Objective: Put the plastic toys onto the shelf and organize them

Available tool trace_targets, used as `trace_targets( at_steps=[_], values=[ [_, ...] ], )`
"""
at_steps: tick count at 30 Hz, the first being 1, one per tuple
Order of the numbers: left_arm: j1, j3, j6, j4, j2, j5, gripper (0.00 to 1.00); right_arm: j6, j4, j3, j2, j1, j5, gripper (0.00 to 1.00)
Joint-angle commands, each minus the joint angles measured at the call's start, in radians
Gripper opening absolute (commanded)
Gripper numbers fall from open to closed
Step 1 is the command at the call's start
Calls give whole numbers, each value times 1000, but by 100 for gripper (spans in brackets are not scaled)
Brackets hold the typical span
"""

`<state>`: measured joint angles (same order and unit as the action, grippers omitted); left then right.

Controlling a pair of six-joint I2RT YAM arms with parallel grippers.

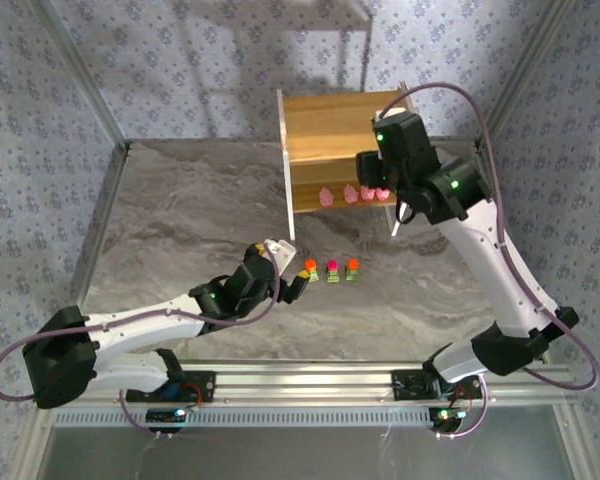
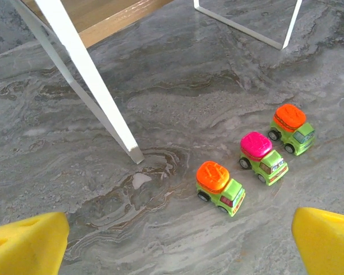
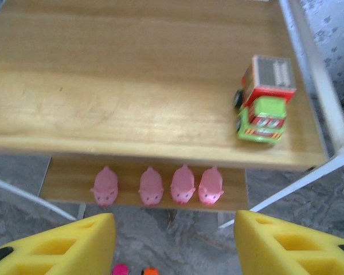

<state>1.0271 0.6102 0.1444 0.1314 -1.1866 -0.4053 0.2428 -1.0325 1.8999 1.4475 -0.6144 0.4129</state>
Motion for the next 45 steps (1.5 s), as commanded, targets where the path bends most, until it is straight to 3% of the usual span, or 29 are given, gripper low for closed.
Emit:
trace_targets(
  at_steps=[1,9,24,45],
  values=[
    [-15,-7,23,10,9,27,100,47,27,-77,-52,-44,66,58],
    [-48,-15,51,15,10,70,100,118,90,-284,-138,-115,91,58],
    [-84,-23,84,13,9,100,100,225,181,-507,-197,-169,83,59],
    [-102,-23,93,8,4,106,100,335,309,-767,-195,-165,50,65]
  ],
)
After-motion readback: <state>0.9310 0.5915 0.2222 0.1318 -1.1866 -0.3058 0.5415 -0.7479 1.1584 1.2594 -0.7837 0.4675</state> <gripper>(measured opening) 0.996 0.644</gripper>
